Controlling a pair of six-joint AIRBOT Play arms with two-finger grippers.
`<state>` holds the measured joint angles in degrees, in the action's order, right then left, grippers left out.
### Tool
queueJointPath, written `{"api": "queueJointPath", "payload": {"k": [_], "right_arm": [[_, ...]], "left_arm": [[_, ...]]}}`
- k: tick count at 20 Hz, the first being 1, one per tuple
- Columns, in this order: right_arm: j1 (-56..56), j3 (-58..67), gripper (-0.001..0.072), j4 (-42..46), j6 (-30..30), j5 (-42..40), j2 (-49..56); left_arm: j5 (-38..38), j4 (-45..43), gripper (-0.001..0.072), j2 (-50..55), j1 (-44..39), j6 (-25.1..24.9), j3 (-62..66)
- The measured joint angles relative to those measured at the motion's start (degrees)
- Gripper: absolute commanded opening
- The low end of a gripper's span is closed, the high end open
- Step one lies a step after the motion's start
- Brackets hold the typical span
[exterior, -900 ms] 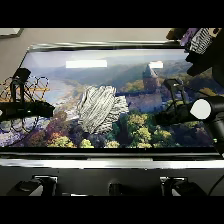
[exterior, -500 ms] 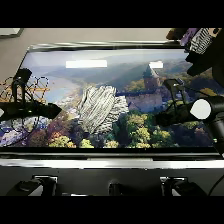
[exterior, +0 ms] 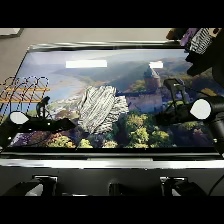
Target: Fold the clothes and pants, and hang the long-sleeved shirts on hangers.
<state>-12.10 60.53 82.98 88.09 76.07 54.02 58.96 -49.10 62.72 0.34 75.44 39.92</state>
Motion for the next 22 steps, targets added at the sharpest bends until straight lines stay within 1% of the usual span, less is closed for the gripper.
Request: {"api": "queueJointPath", "payload": {"k": [2,3,4,5,6,7,8,9,10,12,13,14,15,16,18,20,21,22], "right_arm": [[0.0,0.0,0.0027,0.04,0.0,-0.13,0.0],[0.0,0.0,0.0027,0.17,0.0,-0.24,0.0],[0.0,0.0,0.0027,0.17,0.0,-0.37,0.0],[0.0,0.0,0.0027,0.15,0.0,-0.85,0.0],[0.0,0.0,0.0027,0.15,0.0,-1.4,0.0],[0.0,0.0,0.0039,0.15,0.11,-1.99,0.0],[0.0,0.0,0.0157,0.11,0.35,-2.56,0.0],[0.0,0.0,0.0351,-0.02,0.59,-2.99,0.0],[0.0,0.0,0.0489,-0.07,0.76,-3.56,0.02],[0.0,-0.11,0.0632,-0.09,1.7,-5.22,0.46],[0.0,-0.13,0.0642,-0.11,2.95,-6.34,1.03],[0.0,-0.15,0.0659,-0.17,4.59,-7.3,1.84],[0.0,-0.17,0.0686,-0.26,6.32,-8.09,2.82],[0.0,-0.17,0.0686,-0.31,7.63,-8.68,3.76],[0.0,-0.17,0.0687,-1.4,10.1,-10.08,6.36],[0.0,-0.17,0.0687,-3.85,11.21,-12.26,9.46],[0.0,-0.17,0.0687,-5.81,11.26,-13.92,11.32],[0.0,-0.17,0.0687,-7.98,10.84,-15.67,13.22]], "left_arm": [[-2.75,5.46,0.0708,3.08,-1.16,-1.29,-1.16],[-4.17,7.54,0.0627,4.59,-1.79,-1.68,-1.53],[-5.29,8.83,0.0475,5.88,-2.36,-1.99,-1.79],[-6.27,10.12,0.0251,7.08,-2.8,-2.19,-1.95],[-7.28,11.1,0.0098,8.26,-3.17,-2.32,-2.08],[-7.69,11.63,0.0032,9.33,-3.41,-2.36,-2.21],[-8.37,12.13,0.0023,10.16,-3.56,-2.38,-2.27],[-8.63,12.61,0.0023,10.84,-3.69,-2.38,-2.32],[-9.05,12.83,0.0023,11.34,-3.78,-2.38,-2.38],[-9.92,13.22,0.0024,11.89,-3.87,-2.38,-2.4],[-10.14,13.31,0.0068,12.11,-3.96,-2.38,-2.43],[-10.23,13.44,0.0307,12.17,-3.96,-2.4,-2.43],[-10.47,13.49,0.0692,12.22,-3.96,-2.4,-2.43],[-10.75,13.55,0.072,12.26,-3.96,-2.4,-2.43],[-10.27,13.62,0.072,12.26,-3.78,-2.4,-2.43],[-10.05,13.6,0.072,12.28,-3.67,-2.4,-2.43],[-10.08,13.57,0.0667,12.35,-3.65,-2.34,-2.43],[-10.27,13.55,0.0446,12.46,-3.63,-1.9,-2.45]]}}
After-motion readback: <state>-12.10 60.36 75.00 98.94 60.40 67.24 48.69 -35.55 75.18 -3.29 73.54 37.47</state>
